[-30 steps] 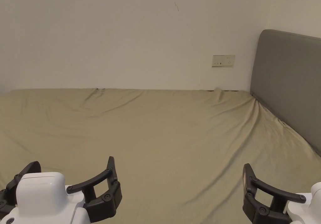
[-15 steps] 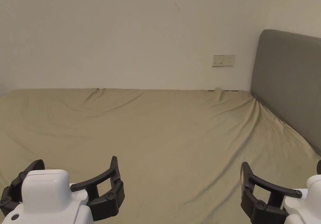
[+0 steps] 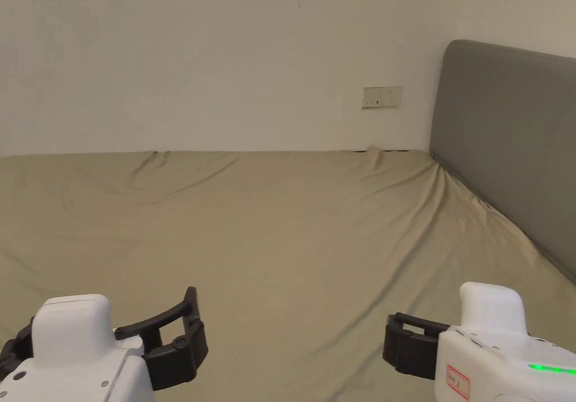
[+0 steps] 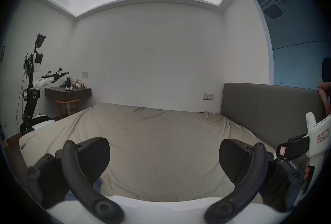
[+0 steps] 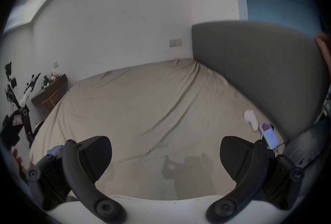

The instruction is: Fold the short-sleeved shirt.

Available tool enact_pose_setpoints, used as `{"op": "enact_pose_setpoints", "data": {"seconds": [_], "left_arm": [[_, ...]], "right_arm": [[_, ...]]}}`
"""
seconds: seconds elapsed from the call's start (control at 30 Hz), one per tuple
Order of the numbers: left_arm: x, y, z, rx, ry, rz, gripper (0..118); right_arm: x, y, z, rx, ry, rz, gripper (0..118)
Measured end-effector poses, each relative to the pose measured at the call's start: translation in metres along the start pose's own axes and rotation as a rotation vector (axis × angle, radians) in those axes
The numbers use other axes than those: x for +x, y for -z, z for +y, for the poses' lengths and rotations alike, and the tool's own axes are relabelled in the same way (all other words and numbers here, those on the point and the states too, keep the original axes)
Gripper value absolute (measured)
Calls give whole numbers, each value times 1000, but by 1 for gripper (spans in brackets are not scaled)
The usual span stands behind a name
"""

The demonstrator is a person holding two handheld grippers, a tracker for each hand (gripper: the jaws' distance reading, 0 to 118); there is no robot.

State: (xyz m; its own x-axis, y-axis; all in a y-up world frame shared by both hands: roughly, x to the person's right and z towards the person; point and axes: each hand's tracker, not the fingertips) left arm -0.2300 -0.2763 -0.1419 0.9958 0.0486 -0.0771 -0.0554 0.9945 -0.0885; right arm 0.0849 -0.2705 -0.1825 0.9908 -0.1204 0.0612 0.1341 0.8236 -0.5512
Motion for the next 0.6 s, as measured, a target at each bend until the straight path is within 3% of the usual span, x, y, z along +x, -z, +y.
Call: {"op": "enact_pose_setpoints", "data": {"seconds": [0.17, 0.47, 0.6], "left_arm": [[-2, 3, -3, -16, -18, -6, 118], [3, 11, -10, -56, -19, -19, 118], [6, 13, -11, -61, -11, -28, 118]], "right_arm": [[16, 7, 4, -57, 123, 74, 118], [21, 18, 2, -102, 109, 40, 118], [25, 21, 1, -148, 137, 130, 118]]}}
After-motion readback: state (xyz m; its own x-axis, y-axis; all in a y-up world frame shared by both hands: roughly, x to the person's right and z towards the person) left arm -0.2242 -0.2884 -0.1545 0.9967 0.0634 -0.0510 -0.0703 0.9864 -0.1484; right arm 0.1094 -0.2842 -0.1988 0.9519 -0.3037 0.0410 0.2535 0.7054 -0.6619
